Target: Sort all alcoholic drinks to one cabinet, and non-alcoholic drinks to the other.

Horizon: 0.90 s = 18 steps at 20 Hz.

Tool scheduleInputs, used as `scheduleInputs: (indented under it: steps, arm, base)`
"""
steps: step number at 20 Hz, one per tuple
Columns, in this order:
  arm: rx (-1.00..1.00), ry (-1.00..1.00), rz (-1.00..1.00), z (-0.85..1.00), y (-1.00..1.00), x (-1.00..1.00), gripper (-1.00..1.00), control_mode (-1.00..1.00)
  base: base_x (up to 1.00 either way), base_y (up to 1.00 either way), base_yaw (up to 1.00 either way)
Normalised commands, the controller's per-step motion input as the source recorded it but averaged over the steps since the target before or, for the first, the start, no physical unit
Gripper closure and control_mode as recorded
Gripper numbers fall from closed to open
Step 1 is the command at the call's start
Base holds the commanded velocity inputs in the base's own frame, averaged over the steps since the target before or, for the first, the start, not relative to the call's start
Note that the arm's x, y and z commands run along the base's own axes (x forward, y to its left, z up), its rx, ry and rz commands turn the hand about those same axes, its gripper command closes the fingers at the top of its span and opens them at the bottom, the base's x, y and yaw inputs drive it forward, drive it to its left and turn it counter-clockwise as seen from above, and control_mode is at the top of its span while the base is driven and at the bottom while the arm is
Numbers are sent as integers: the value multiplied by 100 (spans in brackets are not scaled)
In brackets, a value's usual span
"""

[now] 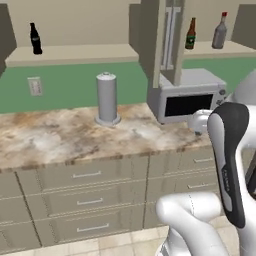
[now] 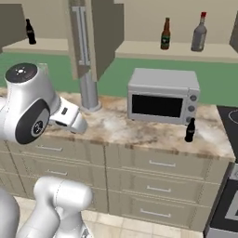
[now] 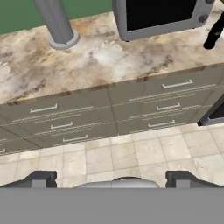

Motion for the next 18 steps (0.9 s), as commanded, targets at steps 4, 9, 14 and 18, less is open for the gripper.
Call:
scheduleInputs:
  steps: [4,9,14,18]
  arm:
    - [0,0,0,0,0,0,-100,100]
    - [0,0,0,0,0,0,-100,100]
    - [0,0,0,0,0,0,-100,100]
    - [0,0,0,0,0,0,-100,100]
  base:
    - [0,-100,0]
    - [17,-94,0]
    - [49,-65,0]
    - [73,-28,-2]
